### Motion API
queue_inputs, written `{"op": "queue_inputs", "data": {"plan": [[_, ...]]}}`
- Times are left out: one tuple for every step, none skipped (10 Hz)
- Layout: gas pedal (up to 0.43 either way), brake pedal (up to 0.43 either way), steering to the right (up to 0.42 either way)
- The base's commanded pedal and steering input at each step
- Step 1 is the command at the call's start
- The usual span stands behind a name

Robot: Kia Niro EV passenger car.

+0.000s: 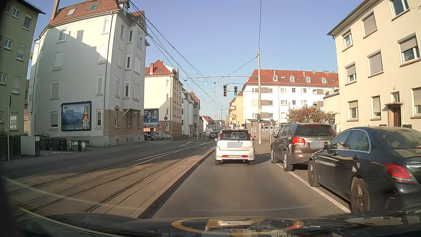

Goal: Follow the waypoints while adhering to traffic rules and regulations

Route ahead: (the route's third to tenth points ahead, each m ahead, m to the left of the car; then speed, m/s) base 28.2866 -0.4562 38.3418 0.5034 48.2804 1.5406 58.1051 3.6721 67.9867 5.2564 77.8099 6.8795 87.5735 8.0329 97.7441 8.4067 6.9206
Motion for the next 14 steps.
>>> {"op": "queue_inputs", "data": {"plan": [[0.087,0.0,0.011],[0.087,0.0,0.01],[0.098,0.0,0.01],[0.098,0.0,0.01],[0.098,0.0,0.009],[0.098,0.0,0.009],[0.098,0.0,0.008],[0.098,0.0,0.009],[0.098,0.0,0.008],[0.098,0.0,0.008],[0.098,0.0,0.008],[0.098,0.0,0.008],[0.087,0.0,0.008],[0.087,0.0,0.008]]}}
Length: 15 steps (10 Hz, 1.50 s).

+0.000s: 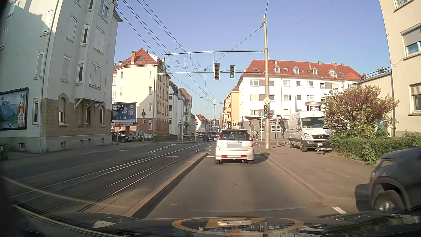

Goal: Follow the waypoints while adhering to traffic rules and regulations

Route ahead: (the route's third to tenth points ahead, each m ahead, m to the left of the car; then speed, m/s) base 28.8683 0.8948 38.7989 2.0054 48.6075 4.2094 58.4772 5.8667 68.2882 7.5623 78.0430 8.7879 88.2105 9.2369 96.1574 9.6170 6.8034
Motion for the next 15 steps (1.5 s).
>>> {"op": "queue_inputs", "data": {"plan": [[0.079,0.0,0.008],[0.079,0.0,0.007],[0.079,0.0,0.007],[0.079,0.0,0.007],[0.079,0.0,0.006],[0.079,0.0,0.006],[0.079,0.0,0.006],[0.079,0.0,0.006],[0.079,0.0,0.006],[0.087,0.0,0.006],[0.087,0.0,0.006],[0.087,0.0,0.005],[0.087,0.0,0.005],[0.087,0.0,0.005],[0.087,0.0,0.005]]}}
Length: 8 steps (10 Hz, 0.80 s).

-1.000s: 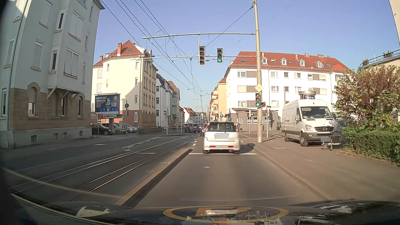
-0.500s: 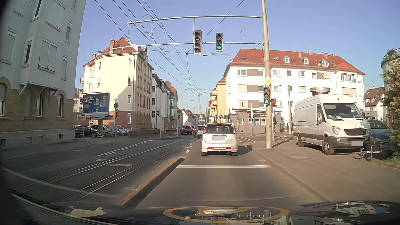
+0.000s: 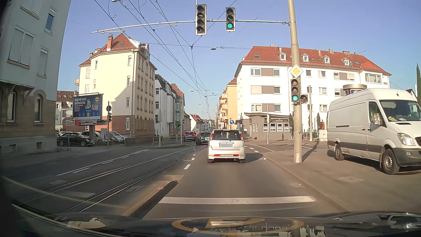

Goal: Follow the waypoints while adhering to traffic rules and regulations

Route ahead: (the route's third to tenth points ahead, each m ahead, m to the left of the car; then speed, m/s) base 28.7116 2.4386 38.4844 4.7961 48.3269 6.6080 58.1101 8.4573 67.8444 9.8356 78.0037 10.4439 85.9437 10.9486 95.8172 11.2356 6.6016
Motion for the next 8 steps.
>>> {"op": "queue_inputs", "data": {"plan": [[0.098,0.0,0.005],[0.11,0.0,0.005],[0.11,0.0,0.004],[0.11,0.0,0.001],[0.11,0.0,-0.003],[0.11,0.0,-0.009],[0.118,0.0,-0.014],[0.118,0.0,-0.02]]}}
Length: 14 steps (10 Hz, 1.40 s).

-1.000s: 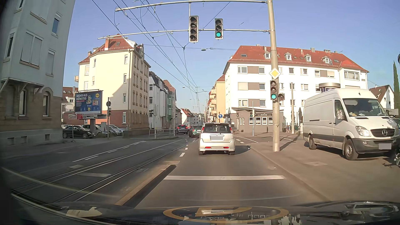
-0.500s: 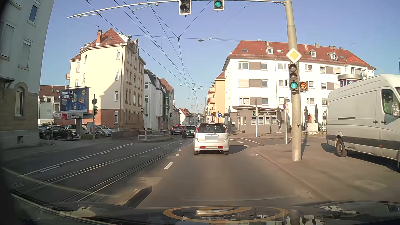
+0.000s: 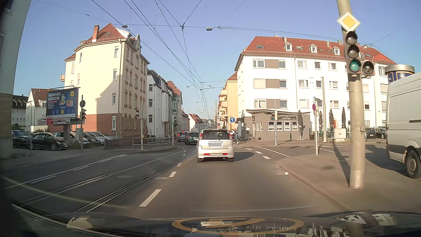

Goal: Follow the waypoints while adhering to traffic rules and regulations

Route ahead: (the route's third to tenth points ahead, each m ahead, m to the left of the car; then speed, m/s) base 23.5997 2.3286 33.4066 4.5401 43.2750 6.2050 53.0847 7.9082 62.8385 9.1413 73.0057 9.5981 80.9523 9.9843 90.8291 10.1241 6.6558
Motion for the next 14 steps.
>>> {"op": "queue_inputs", "data": {"plan": [[0.118,0.0,-0.025],[0.118,0.0,-0.028],[0.118,0.0,-0.029],[0.13,0.0,-0.03],[0.13,0.0,-0.031],[0.13,0.0,-0.032],[0.13,0.0,-0.032],[0.118,0.0,-0.034],[0.118,0.0,-0.035],[0.118,0.0,-0.037],[0.118,0.0,-0.039],[0.118,0.0,-0.04],[0.11,0.0,-0.039],[0.11,0.0,-0.04]]}}
